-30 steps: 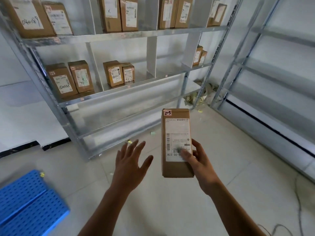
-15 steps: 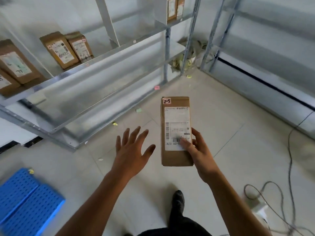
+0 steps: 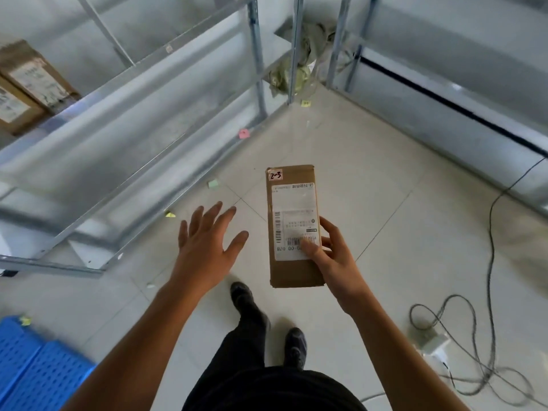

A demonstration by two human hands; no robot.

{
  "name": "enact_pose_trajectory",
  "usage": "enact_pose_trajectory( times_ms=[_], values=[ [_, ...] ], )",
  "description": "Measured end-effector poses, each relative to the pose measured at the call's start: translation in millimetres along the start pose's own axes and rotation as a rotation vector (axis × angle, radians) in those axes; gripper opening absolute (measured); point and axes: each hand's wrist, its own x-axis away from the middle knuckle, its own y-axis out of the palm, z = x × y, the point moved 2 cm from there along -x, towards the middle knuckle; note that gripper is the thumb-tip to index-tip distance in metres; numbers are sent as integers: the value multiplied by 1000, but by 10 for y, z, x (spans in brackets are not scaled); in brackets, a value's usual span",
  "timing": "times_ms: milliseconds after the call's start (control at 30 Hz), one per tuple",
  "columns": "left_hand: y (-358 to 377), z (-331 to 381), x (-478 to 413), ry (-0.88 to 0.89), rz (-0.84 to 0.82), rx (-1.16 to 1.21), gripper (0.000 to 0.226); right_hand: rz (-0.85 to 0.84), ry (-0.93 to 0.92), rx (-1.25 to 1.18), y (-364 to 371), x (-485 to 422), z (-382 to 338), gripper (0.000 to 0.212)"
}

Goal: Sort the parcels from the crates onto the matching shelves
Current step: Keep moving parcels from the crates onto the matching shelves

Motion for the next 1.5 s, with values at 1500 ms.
enact_pose_trajectory(
  times_ms=[1500],
  values=[
    [-1545,-186,-5946,-383,362,944,75,-662,-87,351,1553,-6743,-3533,55]
  ],
)
